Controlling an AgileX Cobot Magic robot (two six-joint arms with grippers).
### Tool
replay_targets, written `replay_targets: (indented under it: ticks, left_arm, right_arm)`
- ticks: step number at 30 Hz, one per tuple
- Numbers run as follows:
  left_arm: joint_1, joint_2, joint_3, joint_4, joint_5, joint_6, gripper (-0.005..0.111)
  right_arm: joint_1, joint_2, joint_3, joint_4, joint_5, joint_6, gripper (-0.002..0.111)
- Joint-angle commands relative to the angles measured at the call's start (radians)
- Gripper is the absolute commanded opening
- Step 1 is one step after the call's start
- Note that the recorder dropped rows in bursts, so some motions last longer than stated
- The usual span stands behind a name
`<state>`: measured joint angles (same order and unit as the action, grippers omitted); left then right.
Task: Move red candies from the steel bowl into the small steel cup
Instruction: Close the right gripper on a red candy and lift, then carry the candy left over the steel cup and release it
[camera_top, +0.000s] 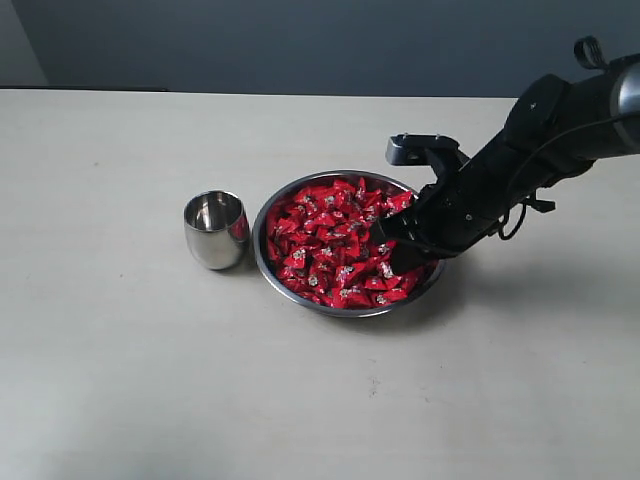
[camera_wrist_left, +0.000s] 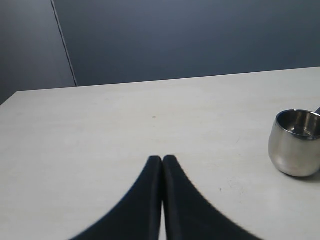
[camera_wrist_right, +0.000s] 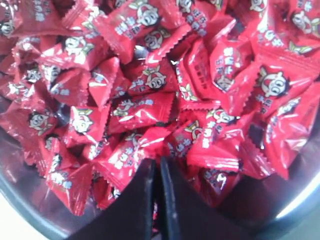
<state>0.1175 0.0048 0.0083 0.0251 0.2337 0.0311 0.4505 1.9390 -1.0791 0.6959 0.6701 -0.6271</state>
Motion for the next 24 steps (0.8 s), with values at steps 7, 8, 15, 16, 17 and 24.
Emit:
replay_targets:
  ticks: [7,8,15,16,17,24]
  left_arm:
    - [0.002,-0.005,-0.008,0.002,-0.002,-0.002,0.0]
    - [0.002,-0.005,-0.008,0.002,-0.002,-0.002,0.0]
    - [0.002,-0.005,-0.008,0.002,-0.002,-0.002,0.0]
    - [0.002,-0.005,-0.008,0.002,-0.002,-0.002,0.0]
    - [0.002,-0.005,-0.008,0.002,-0.002,-0.002,0.0]
    - [0.002,-0.005,-0.008,0.002,-0.002,-0.002,0.0]
  right_arm:
    - [-0.001,-0.108,-0.005,0.011,0.002,-0.001,0.0]
    - [-0.001,-0.123,-0.005,0.011,0.002,-0.001,0.0]
    - [-0.001,-0.193,-0.005,0.011,0.01,-0.001,0.0]
    - [-0.001,-0.199,-0.005,0.011,0.012,-0.001,0.0]
    - [-0.001,-0.202,-0.005,0.011,0.012,-0.001,0.0]
    - [0.05,-0.203,-0.065,0.053,0.032,-0.008,0.0]
